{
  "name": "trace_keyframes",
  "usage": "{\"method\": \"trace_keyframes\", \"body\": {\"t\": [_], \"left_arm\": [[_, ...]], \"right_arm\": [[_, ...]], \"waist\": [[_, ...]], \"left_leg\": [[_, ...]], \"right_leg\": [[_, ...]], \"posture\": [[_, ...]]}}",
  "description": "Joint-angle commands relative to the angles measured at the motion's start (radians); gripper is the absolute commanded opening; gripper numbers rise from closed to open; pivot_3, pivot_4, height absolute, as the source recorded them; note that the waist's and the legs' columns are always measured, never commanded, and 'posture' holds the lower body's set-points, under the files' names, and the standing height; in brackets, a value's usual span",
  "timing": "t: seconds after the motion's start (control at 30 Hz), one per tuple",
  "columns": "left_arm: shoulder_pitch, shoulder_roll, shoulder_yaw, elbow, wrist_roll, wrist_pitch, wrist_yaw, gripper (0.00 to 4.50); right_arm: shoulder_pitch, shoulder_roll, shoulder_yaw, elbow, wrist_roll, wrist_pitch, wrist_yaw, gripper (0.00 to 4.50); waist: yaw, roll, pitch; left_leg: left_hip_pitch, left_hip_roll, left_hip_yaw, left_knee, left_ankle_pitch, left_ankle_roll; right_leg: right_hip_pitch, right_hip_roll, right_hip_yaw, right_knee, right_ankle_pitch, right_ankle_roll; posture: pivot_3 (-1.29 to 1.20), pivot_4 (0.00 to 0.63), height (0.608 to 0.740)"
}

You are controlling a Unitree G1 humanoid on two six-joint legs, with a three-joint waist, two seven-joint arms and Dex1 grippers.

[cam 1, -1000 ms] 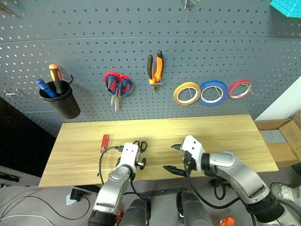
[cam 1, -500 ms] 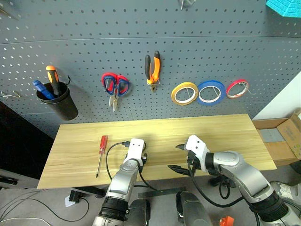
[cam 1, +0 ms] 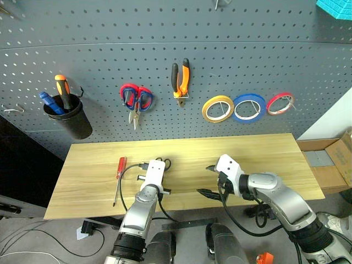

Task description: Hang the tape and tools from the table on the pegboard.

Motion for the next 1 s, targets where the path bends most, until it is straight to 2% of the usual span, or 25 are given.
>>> {"method": "trace_keyframes", "body": {"t": [0.03,0.13,0.23,0.37,0.6,0.73,1.0], "left_arm": [[0.001,0.04,-0.016,-0.139,0.038,-0.222,-0.017,0.2],[0.04,0.027,0.033,-0.226,0.031,-0.337,0.032,0.2],[0.09,0.046,0.031,-0.319,0.056,-0.424,0.025,0.2],[0.127,0.05,0.026,-0.393,0.072,-0.487,0.018,0.2],[0.107,0.017,0.107,-0.413,0.121,-0.474,0.111,0.2],[0.091,0.009,0.133,-0.405,0.102,-0.458,0.106,0.2],[0.106,0.026,0.102,-0.404,0.134,-0.516,0.083,0.2]], "right_arm": [[-0.041,0.028,-0.065,-0.067,0.1,-0.003,0.054,4.5],[-0.069,0.068,-0.13,-0.132,0.228,0.018,0.095,4.5],[-0.13,0.094,-0.163,-0.173,0.289,0.028,0.099,4.5],[-0.191,0.1,-0.142,-0.168,0.289,0.022,0.1,4.5],[-0.222,0.098,-0.115,-0.136,0.268,-0.018,0.127,4.5],[-0.235,0.107,-0.118,-0.136,0.277,-0.026,0.132,4.5],[-0.25,0.113,-0.118,-0.13,0.274,-0.039,0.136,4.5]], "waist": [[0.001,0.0,0.0],[0.002,0.0,0.0],[0.003,0.001,0.0],[0.015,0.001,-0.001],[0.026,0.0,-0.002],[0.026,0.001,-0.003],[0.025,0.001,-0.008]], "left_leg": [[0.0,0.0,0.0,-0.001,0.0,0.0],[-0.001,0.0,-0.001,-0.002,0.0,0.0],[-0.001,0.0,0.0,-0.002,-0.001,0.001],[-0.001,0.0,0.0,-0.001,-0.002,0.001],[-0.001,-0.001,0.0,0.0,-0.001,0.001],[-0.001,-0.001,0.0,0.0,-0.001,0.001],[-0.001,-0.001,0.001,0.0,-0.001,0.001]], "right_leg": [[0.0,0.0,0.0,-0.001,0.002,-0.004],[0.0,0.0,0.0,-0.004,0.003,-0.004],[0.0,0.0,0.0,-0.005,0.003,-0.004],[0.0,0.0,0.0,-0.005,0.003,-0.004],[0.001,0.001,-0.002,-0.005,0.005,-0.003],[0.001,0.002,-0.002,-0.005,0.005,-0.003],[0.0,0.002,-0.002,-0.005,0.007,-0.004]], "posture": [[-0.15,0.205,0.74],[-0.15,0.199,0.74],[-0.13,0.197,0.74],[-0.12,0.18,0.74],[-0.1,0.159,0.74],[-0.1,0.153,0.74],[-0.1,0.147,0.74]]}}
